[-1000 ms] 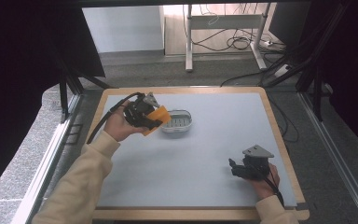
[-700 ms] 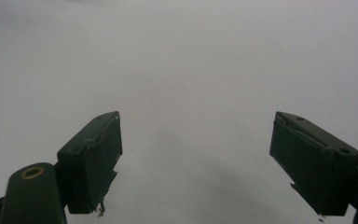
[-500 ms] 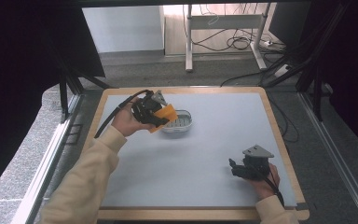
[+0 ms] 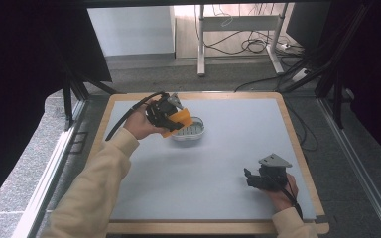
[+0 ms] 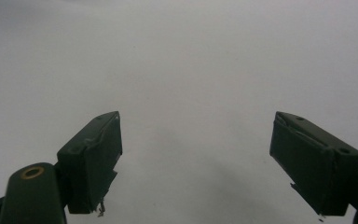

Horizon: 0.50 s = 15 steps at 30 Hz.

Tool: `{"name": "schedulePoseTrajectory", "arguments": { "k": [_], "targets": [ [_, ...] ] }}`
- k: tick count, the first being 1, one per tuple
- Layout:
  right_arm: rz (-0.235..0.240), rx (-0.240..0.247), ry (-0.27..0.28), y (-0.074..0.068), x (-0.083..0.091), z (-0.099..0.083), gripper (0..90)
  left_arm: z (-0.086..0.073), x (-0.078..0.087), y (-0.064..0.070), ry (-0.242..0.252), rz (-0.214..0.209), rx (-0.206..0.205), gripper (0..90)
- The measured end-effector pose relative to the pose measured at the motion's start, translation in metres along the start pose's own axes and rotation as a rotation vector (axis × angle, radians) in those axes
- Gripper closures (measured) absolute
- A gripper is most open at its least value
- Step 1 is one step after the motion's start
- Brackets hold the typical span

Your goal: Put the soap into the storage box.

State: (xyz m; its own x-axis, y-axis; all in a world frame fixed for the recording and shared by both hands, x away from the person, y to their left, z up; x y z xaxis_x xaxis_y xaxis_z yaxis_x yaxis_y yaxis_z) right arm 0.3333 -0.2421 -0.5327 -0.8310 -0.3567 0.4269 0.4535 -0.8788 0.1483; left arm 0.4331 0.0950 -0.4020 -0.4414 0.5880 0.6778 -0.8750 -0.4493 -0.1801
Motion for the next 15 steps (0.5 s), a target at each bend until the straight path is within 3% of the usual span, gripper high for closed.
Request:
{"name": "schedulePoseTrajectory", "arguments": {
  "k": [15],
  "targets": [
    [0.000,0.002,-0.004,0.001,-0.001,-0.001,17.2,0.000,-0.022,-0.015,-0.029,-0.026,-0.013,61.6]
  ]
}}
Point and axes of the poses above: each handheld gripper's, and its own axes: x roughly backward along the jaws, z roughly out of its top, y roughly to its right, the point moved 3 cm from there along -x, roughly forward along the jaws, and after that the axes turned 13 degrees about y, right-handed, at the moved point
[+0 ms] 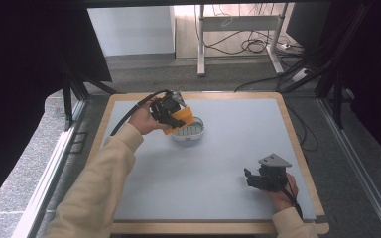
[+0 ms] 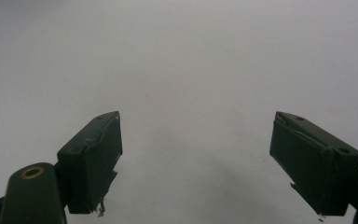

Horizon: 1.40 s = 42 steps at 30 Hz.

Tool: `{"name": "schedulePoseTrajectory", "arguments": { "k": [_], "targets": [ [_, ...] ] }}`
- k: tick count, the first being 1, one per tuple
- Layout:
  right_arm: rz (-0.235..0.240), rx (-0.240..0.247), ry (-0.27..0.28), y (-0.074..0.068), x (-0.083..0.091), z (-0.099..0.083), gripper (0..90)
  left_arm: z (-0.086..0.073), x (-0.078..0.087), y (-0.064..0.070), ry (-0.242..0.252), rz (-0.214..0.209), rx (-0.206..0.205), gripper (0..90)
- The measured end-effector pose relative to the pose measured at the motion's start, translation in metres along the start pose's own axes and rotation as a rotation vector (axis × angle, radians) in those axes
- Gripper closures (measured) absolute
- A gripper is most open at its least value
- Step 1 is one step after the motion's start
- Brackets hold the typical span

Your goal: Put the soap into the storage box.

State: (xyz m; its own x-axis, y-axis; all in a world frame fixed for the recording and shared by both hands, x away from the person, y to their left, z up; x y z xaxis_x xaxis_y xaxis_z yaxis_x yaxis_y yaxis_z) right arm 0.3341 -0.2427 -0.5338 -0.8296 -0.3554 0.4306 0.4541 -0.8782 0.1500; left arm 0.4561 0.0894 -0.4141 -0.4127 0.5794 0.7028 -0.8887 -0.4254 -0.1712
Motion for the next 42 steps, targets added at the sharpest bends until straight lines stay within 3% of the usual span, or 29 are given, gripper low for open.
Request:
{"name": "schedulePoseTrajectory", "arguments": {
  "k": [2,21,30,42],
  "targets": [
    [0.001,0.001,0.001,0.000,0.000,0.000,17.2,0.000,-0.003,-0.002,0.008,-0.019,0.005,61.6],
    [-0.004,-0.001,-0.004,0.001,0.000,-0.001,17.2,-0.001,-0.025,-0.011,-0.009,-0.046,-0.002,61.6],
    [-0.001,-0.002,-0.010,0.002,0.000,-0.001,17.2,-0.001,-0.038,-0.017,-0.015,-0.092,-0.008,61.6],
    [-0.003,-0.005,-0.009,0.002,0.000,-0.002,17.2,0.002,-0.049,-0.026,-0.045,-0.094,-0.036,61.6]
  ]
}}
Point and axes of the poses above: each handheld gripper's, and its own axes: x roughly backward along the jaws, z roughly out of its top, y roughly to its right, the point moved 3 cm from there along -x, roughly forward along the jaws, and after that the axes turned 13 degrees about y, right-handed, at the moved point
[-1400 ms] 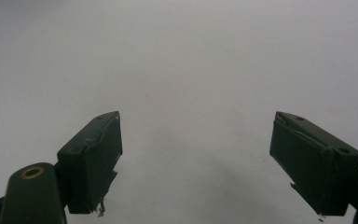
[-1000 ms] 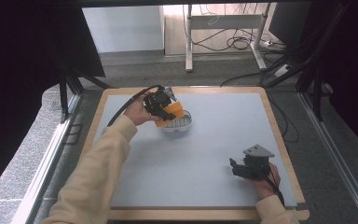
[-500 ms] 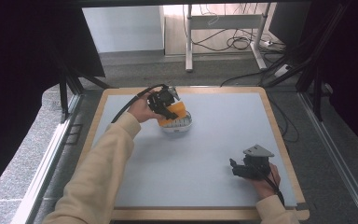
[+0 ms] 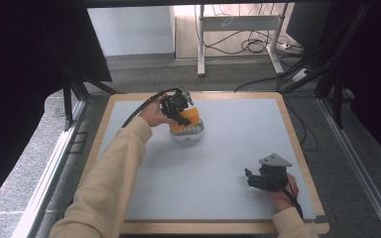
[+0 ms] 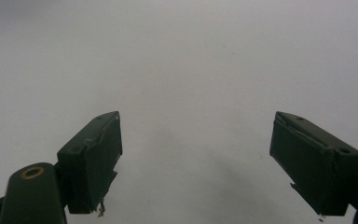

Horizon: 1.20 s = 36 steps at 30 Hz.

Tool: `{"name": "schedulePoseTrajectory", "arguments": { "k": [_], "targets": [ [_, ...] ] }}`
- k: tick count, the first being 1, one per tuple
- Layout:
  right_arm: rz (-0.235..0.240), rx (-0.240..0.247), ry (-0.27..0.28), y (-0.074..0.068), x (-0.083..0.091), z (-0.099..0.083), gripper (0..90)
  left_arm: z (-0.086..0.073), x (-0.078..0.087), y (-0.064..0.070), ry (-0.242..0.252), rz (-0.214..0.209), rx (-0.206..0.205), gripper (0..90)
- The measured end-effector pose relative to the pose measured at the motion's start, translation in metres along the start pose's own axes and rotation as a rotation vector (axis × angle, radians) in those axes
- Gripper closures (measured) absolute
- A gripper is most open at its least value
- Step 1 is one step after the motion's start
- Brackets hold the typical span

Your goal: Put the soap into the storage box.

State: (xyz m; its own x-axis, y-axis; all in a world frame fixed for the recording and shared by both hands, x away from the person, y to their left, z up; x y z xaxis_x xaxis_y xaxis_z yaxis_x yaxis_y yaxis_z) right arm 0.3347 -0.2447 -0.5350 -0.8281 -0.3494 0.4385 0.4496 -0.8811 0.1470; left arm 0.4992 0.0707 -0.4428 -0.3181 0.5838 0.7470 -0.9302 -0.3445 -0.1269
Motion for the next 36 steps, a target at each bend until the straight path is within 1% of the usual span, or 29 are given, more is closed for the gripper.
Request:
{"name": "schedulePoseTrajectory", "arguments": {
  "k": [4,6,8,10,13,14,18,25,26,27,32,34,35,36],
  "targets": [
    [-0.001,0.001,0.000,0.000,0.000,0.000,17.2,0.002,-0.004,-0.002,0.004,-0.015,-0.007,61.6],
    [-0.002,0.001,0.000,0.000,0.000,0.000,17.2,0.002,-0.007,-0.002,-0.003,-0.027,-0.020,61.6],
    [-0.003,0.003,-0.004,0.001,0.000,-0.001,17.2,0.001,-0.011,-0.003,-0.005,-0.046,-0.027,61.6],
    [-0.005,0.000,-0.002,0.002,0.001,-0.001,17.2,-0.002,-0.014,-0.004,-0.014,-0.052,-0.032,61.6],
    [-0.006,0.000,0.000,0.002,0.001,-0.001,17.3,-0.004,-0.017,-0.005,-0.028,-0.050,-0.040,61.6],
    [-0.003,0.003,0.003,0.001,0.001,0.000,17.3,-0.006,-0.020,-0.006,-0.041,-0.055,-0.050,61.6],
    [0.001,0.009,0.001,-0.001,0.001,0.000,17.3,-0.007,-0.024,-0.005,-0.041,-0.059,-0.054,61.6],
    [-0.010,0.005,-0.003,-0.001,0.001,0.000,17.3,-0.009,-0.034,-0.005,-0.046,-0.067,-0.055,61.6],
    [-0.011,0.002,-0.004,0.000,0.001,0.000,17.3,-0.010,-0.037,-0.005,-0.052,-0.068,-0.064,61.6],
    [-0.012,0.002,-0.006,0.000,0.001,0.000,17.3,-0.010,-0.037,-0.005,-0.052,-0.068,-0.064,61.6],
    [-0.014,0.003,-0.007,0.001,0.001,-0.001,17.3,-0.011,-0.041,-0.003,-0.070,-0.060,-0.082,61.5],
    [-0.014,0.002,-0.005,0.001,0.001,0.000,17.3,-0.011,-0.042,-0.003,-0.070,-0.059,-0.088,61.2],
    [-0.013,0.003,-0.003,0.000,0.001,0.000,17.3,-0.010,-0.041,-0.003,-0.067,-0.053,-0.090,60.6],
    [-0.013,0.006,-0.001,0.000,0.001,0.000,17.3,-0.009,-0.039,-0.003,-0.056,-0.044,-0.081,58.8]
  ]
}}
Point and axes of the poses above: each handheld gripper's, and its own axes: x roughly backward along the jaws, z roughly out of its top, y roughly to its right, the point moved 3 cm from there along -x, roughly forward along the jaws, and after that the axes turned 13 degrees about y, right-handed, at the moved point
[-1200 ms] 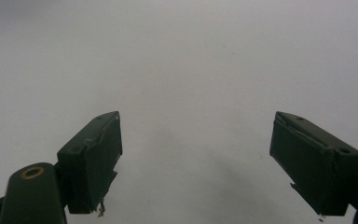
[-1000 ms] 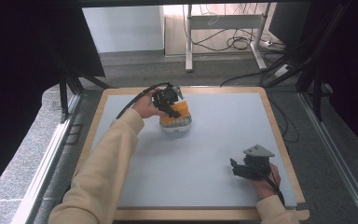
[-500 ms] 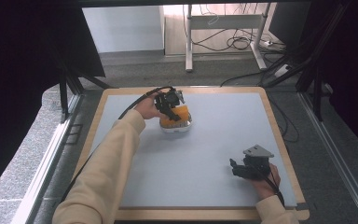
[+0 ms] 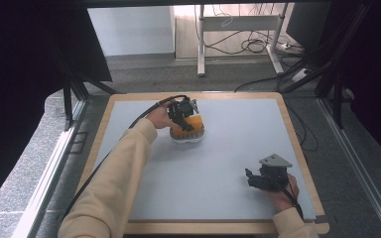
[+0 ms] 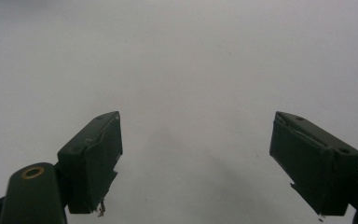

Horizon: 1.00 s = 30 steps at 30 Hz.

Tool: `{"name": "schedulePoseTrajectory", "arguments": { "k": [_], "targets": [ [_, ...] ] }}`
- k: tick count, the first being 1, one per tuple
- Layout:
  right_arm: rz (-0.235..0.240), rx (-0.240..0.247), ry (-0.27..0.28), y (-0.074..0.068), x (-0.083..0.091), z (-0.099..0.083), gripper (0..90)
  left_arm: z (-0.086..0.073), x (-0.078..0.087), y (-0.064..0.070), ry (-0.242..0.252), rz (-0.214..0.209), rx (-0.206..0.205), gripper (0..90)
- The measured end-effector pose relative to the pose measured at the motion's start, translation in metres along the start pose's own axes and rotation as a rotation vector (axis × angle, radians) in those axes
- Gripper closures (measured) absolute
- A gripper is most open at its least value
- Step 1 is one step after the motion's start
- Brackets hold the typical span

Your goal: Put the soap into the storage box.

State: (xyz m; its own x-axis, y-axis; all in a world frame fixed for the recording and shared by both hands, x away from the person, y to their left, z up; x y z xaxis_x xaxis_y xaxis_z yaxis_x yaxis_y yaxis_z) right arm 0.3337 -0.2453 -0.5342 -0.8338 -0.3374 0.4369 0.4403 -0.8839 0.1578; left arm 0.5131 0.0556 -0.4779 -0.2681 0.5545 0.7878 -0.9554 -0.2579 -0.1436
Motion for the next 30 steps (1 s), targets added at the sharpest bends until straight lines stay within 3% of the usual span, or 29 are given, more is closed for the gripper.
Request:
{"name": "schedulePoseTrajectory", "arguments": {
  "k": [2,6,12,21,22,25,26,30],
  "targets": [
    [-0.003,0.005,0.010,-0.001,0.001,0.001,17.5,0.004,0.007,-0.001,0.033,0.024,0.029,50.9],
    [-0.007,0.012,0.014,-0.002,0.001,0.002,17.5,0.006,0.017,-0.003,0.044,0.073,0.034,38.9],
    [-0.007,0.012,0.011,-0.002,0.001,0.001,17.5,0.009,0.029,-0.005,0.069,0.142,0.058,28.5],
    [-0.013,0.006,0.005,0.001,0.000,0.000,17.5,0.009,0.045,0.001,0.127,0.165,0.105,26.1],
    [-0.014,0.006,0.004,0.001,0.000,0.000,17.5,0.006,0.051,0.004,0.146,0.169,0.132,26.1],
    [-0.015,0.004,0.004,0.001,0.001,0.000,17.5,0.002,0.058,0.007,0.162,0.182,0.151,26.7],
    [-0.016,0.003,0.003,0.001,0.001,0.000,17.5,-0.005,0.067,0.012,0.182,0.206,0.177,27.2],
    [-0.019,0.004,0.001,0.001,0.001,-0.001,17.5,-0.016,0.081,0.024,0.192,0.236,0.207,27.4]
  ]
}}
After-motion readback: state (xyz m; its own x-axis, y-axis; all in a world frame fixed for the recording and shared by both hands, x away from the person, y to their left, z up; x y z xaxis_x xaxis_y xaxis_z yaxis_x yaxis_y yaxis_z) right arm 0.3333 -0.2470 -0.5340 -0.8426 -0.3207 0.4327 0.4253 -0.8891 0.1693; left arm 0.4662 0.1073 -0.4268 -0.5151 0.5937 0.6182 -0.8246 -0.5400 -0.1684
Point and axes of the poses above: each handheld gripper's, and its own axes: x roughly backward along the jaws, z roughly out of its top, y roughly to its right, the point moved 3 cm from there along -x, roughly forward along the jaws, and after that the axes turned 13 degrees about y, right-handed, at the moved point
